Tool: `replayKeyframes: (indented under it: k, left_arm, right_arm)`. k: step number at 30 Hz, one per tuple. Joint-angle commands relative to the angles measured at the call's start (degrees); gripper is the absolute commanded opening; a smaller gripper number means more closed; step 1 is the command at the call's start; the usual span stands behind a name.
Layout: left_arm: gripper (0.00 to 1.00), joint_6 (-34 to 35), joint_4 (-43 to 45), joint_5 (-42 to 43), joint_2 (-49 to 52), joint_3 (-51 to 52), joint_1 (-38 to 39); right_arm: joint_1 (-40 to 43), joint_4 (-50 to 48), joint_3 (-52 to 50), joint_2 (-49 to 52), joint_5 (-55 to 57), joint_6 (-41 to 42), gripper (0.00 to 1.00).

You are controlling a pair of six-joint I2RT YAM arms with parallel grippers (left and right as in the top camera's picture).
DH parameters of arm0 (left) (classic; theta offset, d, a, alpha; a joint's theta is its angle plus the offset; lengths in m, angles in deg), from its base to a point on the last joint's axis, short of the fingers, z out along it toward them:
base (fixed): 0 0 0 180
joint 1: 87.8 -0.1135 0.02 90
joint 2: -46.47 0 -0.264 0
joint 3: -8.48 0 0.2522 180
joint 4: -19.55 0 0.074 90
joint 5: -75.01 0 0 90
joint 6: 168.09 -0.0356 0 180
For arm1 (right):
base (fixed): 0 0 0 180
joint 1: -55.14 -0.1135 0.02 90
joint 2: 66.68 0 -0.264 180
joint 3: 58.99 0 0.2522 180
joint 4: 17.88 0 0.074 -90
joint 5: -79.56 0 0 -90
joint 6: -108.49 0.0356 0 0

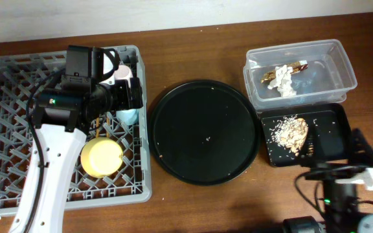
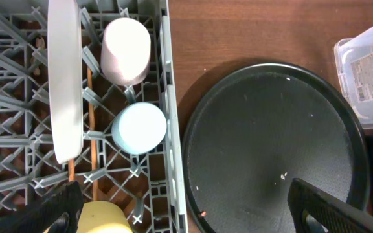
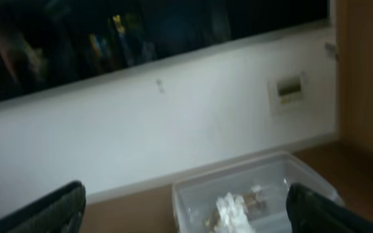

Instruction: Sort waste into correct bins and load items into the dishwasher rack

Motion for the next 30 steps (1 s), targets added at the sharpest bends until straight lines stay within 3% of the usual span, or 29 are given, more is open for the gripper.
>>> replayKeyframes:
  k: [1,4,10,13,16,19,30]
  left_arm:
    - [0.99,0.55,0.09,-0.44,-1.01,-0.70,0.15]
    - [0.99,0.55,0.09,-0.42,-1.01,-0.70,0.15]
    - [0.99,0.52,0.09,-0.44,-1.01,-0.70,0.15]
    - [0.99,0.52,0.11,-0.42,-1.01,-0.70,0.15]
    - [0.99,0.55,0.11,-0.42,-1.01,-0.68,0.15]
    - [0.99,0.52,0.09,-0.42,-1.01,-0.70,0.15]
    - [0.99,0.52,0.11,-0.44,-1.01,-0.70,0.15]
  right_arm:
    - [1.60,-17.55,-14.99,-4.55,-7.26,-0.59,0.99]
    - [1.60,-30.32,-24.39,-5.73,-7.43,-2.82,0.99]
    - [1.57,-31.52,-35.08,-7.80,-7.72,-8.09,0.99]
    - [1.53,-24.28,-34.97,-7.78,-9.05,-11.23,0.99]
    - [1.53,-13.94,-34.97,-7.78,-9.14,-21.09,0.99]
    - [1.53,-13.97,-34.97,-7.78,-9.16,-25.66,0.99]
    - [1.53,-13.99,-34.97,-7.78,-9.14,-25.68,0.99]
